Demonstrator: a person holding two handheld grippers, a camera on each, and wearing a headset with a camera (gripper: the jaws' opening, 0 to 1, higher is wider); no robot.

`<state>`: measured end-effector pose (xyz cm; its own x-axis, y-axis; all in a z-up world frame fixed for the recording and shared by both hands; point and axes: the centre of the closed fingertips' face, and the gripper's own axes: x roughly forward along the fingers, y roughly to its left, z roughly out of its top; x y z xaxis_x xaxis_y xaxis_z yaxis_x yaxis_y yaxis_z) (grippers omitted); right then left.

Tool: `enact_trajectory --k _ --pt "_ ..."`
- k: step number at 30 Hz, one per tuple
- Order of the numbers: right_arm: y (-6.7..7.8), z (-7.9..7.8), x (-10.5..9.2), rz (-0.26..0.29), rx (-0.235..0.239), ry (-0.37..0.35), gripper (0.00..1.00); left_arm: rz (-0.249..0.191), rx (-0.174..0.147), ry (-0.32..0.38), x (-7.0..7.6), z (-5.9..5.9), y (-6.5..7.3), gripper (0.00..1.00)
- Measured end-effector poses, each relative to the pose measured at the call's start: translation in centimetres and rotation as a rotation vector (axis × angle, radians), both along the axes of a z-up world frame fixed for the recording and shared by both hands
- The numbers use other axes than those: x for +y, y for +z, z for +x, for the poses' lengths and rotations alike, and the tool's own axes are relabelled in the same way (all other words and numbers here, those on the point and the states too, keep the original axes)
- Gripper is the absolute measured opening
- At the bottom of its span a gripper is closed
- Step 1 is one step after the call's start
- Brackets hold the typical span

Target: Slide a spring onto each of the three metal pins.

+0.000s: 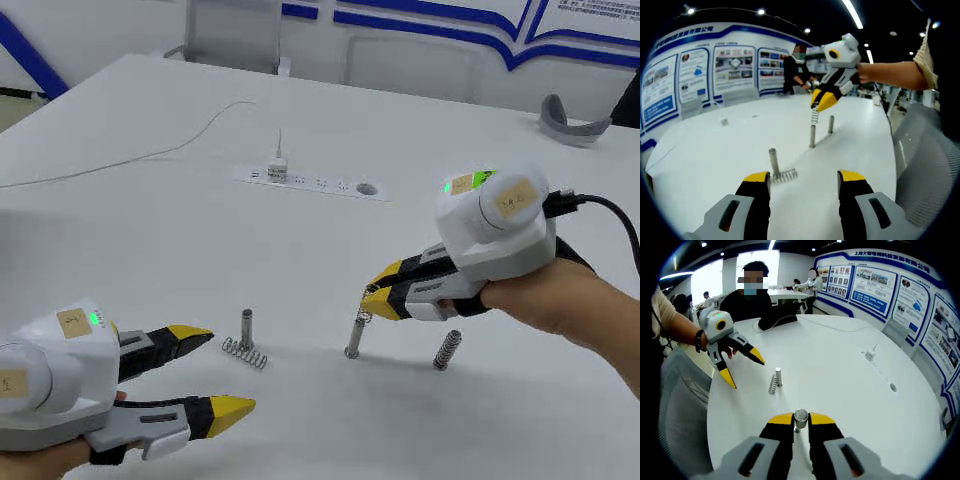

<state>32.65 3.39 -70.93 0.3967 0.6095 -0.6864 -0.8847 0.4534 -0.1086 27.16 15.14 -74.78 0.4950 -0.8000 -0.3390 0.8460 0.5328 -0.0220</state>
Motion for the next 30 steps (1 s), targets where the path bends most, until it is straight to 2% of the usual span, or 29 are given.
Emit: enact_trajectory --k 13,30 --pt "-0.9 0.3 0.1 0.012 0.016 -0.012 0.12 0.005 0.005 -0.001 0.1 0.1 -0.2 0.54" --pt "-3.0 0.4 0.0 0.025 0.043 -0.040 0.12 0.011 0.015 0.000 0.1 0.0 -0.5 0.54"
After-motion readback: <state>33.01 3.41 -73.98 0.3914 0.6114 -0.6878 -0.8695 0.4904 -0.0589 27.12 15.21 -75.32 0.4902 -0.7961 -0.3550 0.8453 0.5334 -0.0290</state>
